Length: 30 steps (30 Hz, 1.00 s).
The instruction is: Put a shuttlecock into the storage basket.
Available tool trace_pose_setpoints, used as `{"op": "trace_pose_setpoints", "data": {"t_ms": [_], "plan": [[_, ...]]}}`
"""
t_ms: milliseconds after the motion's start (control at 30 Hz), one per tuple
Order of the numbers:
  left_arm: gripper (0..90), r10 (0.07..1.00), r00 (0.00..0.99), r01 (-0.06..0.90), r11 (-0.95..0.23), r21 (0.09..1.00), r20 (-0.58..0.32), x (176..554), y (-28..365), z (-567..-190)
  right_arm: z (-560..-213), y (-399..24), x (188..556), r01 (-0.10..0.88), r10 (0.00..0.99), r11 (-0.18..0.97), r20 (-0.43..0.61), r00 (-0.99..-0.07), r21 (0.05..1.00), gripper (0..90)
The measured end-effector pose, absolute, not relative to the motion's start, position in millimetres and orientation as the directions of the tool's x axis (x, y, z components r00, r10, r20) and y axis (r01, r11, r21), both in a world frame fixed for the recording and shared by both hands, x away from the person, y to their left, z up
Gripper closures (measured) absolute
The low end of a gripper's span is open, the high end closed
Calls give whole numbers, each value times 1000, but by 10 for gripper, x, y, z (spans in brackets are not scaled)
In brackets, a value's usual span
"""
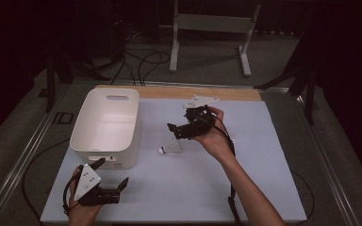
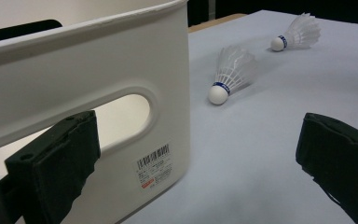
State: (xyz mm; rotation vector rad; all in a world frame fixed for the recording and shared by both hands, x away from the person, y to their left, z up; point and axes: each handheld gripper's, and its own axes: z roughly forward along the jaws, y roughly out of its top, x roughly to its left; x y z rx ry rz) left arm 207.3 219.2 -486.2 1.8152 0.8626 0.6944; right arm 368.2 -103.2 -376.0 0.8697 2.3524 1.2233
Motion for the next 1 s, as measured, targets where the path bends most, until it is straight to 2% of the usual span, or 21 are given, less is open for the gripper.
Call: {"op": "trace_pose_setpoints", "data": {"t_ms": [1000], "plan": [[4,806,586,251,-273,929,79,2074,2191,-4860,-3865,-1241,3698,384,689,432,-24,-724,816,95]]}}
